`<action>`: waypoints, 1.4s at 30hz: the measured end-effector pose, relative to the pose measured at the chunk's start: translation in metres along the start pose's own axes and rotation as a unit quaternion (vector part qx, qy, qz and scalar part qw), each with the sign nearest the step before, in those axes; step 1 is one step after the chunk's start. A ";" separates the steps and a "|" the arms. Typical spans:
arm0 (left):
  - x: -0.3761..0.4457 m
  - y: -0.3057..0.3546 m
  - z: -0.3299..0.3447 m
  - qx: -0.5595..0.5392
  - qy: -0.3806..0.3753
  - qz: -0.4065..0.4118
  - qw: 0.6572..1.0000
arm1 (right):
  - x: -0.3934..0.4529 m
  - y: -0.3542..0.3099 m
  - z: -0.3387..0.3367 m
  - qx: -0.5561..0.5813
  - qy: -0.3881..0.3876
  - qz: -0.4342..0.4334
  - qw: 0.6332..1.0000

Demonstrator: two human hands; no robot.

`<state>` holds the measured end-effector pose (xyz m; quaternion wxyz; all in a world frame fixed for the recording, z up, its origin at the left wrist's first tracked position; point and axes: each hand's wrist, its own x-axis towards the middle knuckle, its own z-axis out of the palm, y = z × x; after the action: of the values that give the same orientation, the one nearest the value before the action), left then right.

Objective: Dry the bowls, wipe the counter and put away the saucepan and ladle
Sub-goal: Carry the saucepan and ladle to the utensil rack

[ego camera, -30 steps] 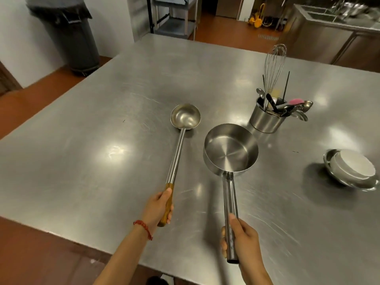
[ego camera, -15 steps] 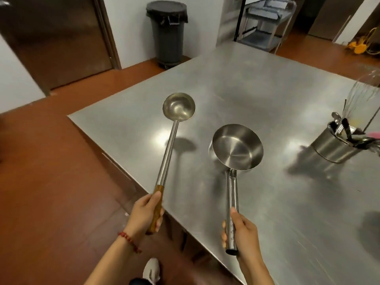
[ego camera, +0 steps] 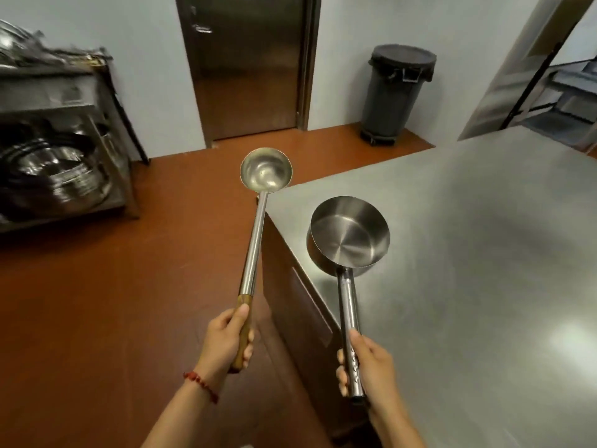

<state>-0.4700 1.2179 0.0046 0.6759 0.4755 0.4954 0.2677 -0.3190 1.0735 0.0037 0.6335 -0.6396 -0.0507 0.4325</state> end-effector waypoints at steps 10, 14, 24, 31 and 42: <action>0.109 0.051 -0.112 -0.046 0.108 -0.007 0.993 | 0.091 -0.031 0.154 -0.084 -0.107 0.020 0.990; 0.162 0.068 -0.129 -0.052 0.135 -0.011 0.989 | 0.141 -0.049 0.198 -0.116 -0.135 0.031 0.984; 0.317 0.148 -0.147 -0.060 0.189 -0.004 0.980 | 0.301 -0.115 0.313 -0.141 -0.188 0.031 0.971; 0.420 0.205 -0.177 -0.063 0.200 -0.014 0.978 | 0.404 -0.151 0.400 -0.127 -0.201 0.031 0.971; 0.628 0.304 -0.266 -0.059 0.186 -0.003 0.981 | 0.559 -0.194 0.583 -0.124 -0.197 0.039 0.972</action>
<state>-0.4528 1.9646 0.0045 0.5997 0.3750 0.5975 0.3778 -0.2386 1.8999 -0.0011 0.5093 -0.6170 -0.2024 0.5648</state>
